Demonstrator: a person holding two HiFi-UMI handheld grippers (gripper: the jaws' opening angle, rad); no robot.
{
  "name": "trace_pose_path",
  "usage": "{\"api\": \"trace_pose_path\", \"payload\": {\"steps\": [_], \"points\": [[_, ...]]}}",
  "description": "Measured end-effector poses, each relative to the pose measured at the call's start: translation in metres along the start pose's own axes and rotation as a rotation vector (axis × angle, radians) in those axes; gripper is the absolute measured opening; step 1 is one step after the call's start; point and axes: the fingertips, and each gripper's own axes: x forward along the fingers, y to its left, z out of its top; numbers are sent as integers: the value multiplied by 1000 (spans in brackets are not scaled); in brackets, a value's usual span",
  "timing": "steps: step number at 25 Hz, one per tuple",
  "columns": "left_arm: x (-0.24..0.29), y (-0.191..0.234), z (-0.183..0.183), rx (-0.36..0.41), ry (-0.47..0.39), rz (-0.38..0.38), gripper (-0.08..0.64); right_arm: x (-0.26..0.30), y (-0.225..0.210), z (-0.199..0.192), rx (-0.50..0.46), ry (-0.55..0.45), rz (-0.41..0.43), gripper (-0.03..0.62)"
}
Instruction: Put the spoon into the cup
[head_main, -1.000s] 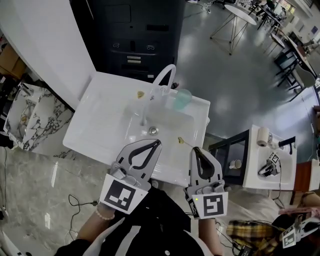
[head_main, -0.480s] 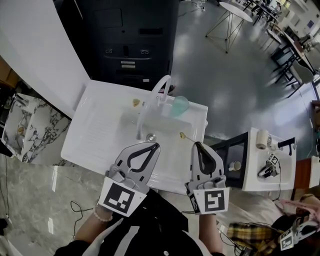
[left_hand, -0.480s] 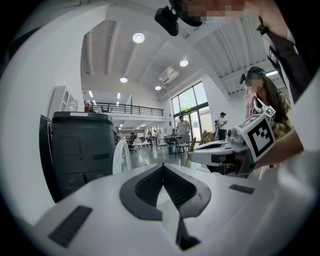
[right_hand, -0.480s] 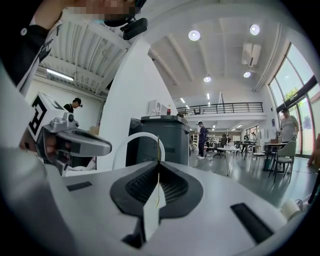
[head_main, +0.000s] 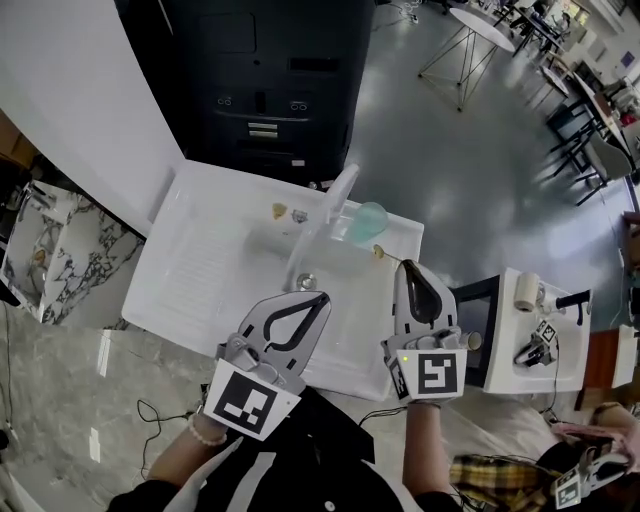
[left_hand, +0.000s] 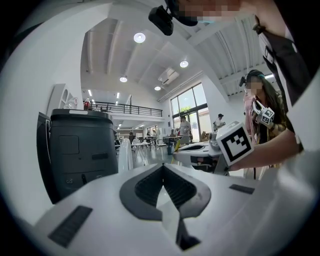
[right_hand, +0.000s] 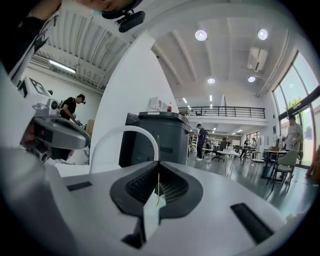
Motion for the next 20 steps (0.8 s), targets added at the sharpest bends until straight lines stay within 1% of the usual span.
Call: {"api": "trace_pose_path", "payload": {"steps": [8, 15, 20], "points": [[-7, 13, -4, 6, 13, 7, -3, 39, -10, -16, -28, 35, 3, 8], [-16, 21, -8, 1, 17, 44, -3, 66, -15, -35, -24, 71, 9, 8], [-20, 25, -11, -3, 32, 49, -3, 86, -23, -53, -22, 111, 4, 9]]}}
